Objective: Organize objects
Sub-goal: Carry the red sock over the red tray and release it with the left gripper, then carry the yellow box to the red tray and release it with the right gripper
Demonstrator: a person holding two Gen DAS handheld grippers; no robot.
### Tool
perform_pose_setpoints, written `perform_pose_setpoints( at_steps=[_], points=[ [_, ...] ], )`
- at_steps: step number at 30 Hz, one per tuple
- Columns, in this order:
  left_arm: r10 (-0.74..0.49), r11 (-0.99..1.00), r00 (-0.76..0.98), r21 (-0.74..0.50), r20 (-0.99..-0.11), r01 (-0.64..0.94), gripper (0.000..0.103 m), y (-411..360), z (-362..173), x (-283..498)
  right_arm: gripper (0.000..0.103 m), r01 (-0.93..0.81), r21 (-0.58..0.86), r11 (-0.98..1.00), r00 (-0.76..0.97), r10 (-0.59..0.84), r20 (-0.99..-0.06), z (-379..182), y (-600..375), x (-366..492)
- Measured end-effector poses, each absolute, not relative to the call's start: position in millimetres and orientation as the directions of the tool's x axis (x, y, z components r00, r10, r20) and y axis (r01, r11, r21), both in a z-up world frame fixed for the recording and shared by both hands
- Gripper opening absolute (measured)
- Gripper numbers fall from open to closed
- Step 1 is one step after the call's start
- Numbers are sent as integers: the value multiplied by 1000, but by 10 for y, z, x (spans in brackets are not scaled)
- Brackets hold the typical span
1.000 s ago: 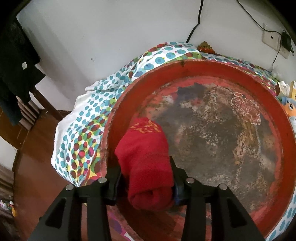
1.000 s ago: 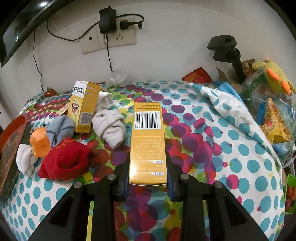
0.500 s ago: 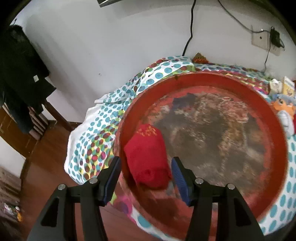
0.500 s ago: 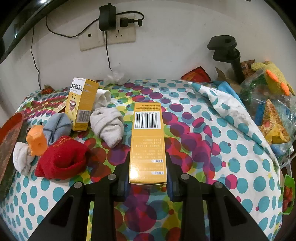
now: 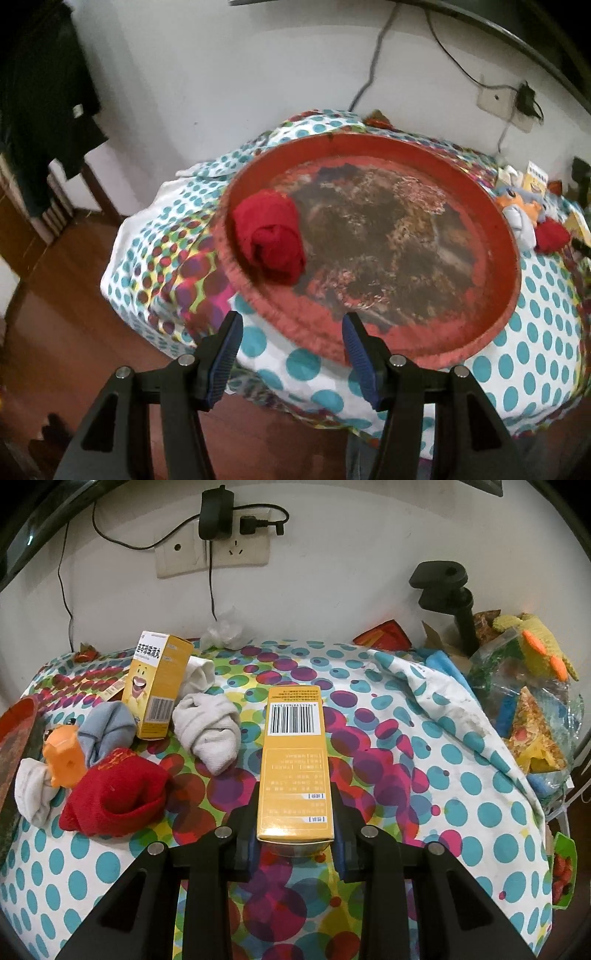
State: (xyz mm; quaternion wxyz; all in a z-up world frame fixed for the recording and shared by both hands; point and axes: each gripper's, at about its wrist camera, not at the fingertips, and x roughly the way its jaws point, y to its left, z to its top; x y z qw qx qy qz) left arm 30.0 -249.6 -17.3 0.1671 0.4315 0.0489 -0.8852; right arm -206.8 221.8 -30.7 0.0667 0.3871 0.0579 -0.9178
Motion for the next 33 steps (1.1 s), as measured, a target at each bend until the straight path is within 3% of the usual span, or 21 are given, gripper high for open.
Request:
perform_pose_setpoints(
  at_steps=[7, 19, 25, 33],
  points=[
    [-162, -945, -595, -50, -787, 323, 58, -2577, -172, 333, 29, 144, -47, -988, -717, -71, -693, -259, 2266, -2027],
    [-213, -938, -618, -20, -756, 347, 58, -2695, -100, 399, 29, 138, -45, -989, -724, -70, -686, -110, 2217, -1835],
    [-197, -924, -616, -64, -763, 376, 58, -2807, -96, 430, 29, 243, 53, -969, -740, -220, -635, 239, 1832, -1534],
    [-214, -904, -603, -78, -768, 420, 58, -2967, -105, 480, 29, 466, 51, -883, -666, -388, -637, 406, 863, -1157]
  ],
)
